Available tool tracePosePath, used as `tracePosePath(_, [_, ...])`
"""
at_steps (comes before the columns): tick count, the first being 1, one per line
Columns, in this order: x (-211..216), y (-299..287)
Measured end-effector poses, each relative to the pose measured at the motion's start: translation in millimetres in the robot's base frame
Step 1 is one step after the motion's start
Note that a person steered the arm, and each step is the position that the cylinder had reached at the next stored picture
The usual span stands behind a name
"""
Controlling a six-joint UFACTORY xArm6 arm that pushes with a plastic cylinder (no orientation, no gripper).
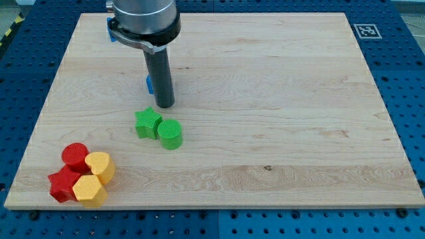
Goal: Move the blue cube towards up
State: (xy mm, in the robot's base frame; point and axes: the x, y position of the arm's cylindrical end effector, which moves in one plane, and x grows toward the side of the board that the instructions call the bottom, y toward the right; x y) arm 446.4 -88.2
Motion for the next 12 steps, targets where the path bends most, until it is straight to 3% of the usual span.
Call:
tracePosePath(3, [22,-1])
tracePosePath(6, [-26,-3])
tracePosePath(12, [-9,2])
